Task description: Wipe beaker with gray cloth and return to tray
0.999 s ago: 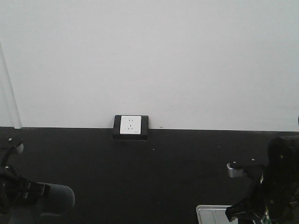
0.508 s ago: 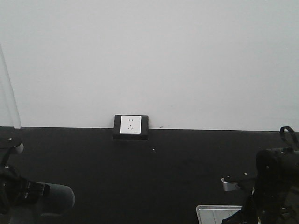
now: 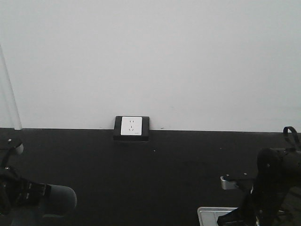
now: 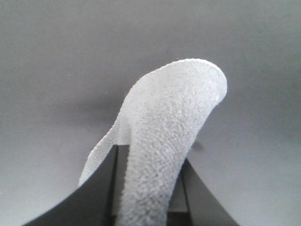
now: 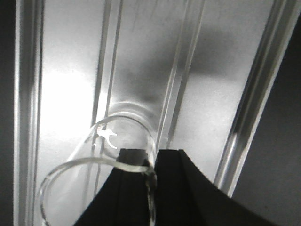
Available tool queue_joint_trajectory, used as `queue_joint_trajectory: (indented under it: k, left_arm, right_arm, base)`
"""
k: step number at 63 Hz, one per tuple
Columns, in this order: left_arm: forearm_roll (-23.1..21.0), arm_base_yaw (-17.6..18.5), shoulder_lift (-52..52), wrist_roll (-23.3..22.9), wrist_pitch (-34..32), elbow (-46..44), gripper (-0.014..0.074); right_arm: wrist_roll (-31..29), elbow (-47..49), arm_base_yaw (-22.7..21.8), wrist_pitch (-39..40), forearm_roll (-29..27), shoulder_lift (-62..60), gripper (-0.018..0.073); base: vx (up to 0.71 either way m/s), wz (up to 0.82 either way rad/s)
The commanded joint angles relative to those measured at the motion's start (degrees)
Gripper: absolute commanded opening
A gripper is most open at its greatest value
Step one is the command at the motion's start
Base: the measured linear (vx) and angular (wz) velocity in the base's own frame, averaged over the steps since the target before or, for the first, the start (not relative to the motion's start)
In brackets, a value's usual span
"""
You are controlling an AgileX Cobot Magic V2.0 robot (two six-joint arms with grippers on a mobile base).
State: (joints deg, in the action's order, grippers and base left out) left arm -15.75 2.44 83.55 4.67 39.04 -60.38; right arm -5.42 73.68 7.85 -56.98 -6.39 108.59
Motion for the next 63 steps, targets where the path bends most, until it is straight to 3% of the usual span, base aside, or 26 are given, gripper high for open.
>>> queue_joint_trajectory:
  k: [1, 10, 23, 31, 40, 51, 57, 63]
  left_arm:
    - [-4.5, 0.9, -3.0, 0.2, -3.3, -2.9, -0.0003]
    - [-9.4, 4.2, -3.0, 3.5, -1.5, -6.8, 0.0000]
    - [-16.6, 10.6, -2.9, 4.0, -4.6, -14.7, 0.0000]
    - [-17.0, 13.8, -2.9, 3.9, -4.0, -16.9, 0.0000]
    - [-16.8, 17.3, -2.8, 4.0, 4.2, -16.0, 0.0000]
    - [-16.4, 19.9, -3.0, 4.6, 17.8, -15.2, 0.0000]
    - [-16.4, 21.5, -3.0, 6.1, 25.8, -15.2, 0.0000]
    - [-16.5, 22.6, -3.0, 7.7, 27.8, -15.2, 0.0000]
  right_arm:
    - [-0.7, 3.1, -0.1, 0.5, -0.3, -4.4, -0.0011]
    - [-0.9, 6.7, 1.4, 1.0, -2.9, -8.6, -0.0011]
    - [-3.7, 8.7, 12.5, 10.4, -8.4, -14.5, -0.0011]
    - [-2.9, 8.7, 20.9, 14.3, -13.0, -15.2, -0.0011]
    - [1.2, 8.7, 27.4, 20.4, -14.6, -15.2, -0.0011]
    - [11.5, 8.9, 25.2, 25.8, -9.4, -15.3, -0.0011]
    - [12.9, 8.9, 23.2, 26.2, -9.2, -15.4, -0.0011]
    - [12.6, 8.9, 23.2, 24.2, -9.6, -15.4, -0.0011]
  base:
    - [0.00, 0.00]
    - [0.00, 0.00]
    - [0.00, 0.00]
    - [0.00, 0.00]
    - [0.00, 0.00]
    - [0.00, 0.00]
    - [0.00, 0.00]
    - [0.00, 0.00]
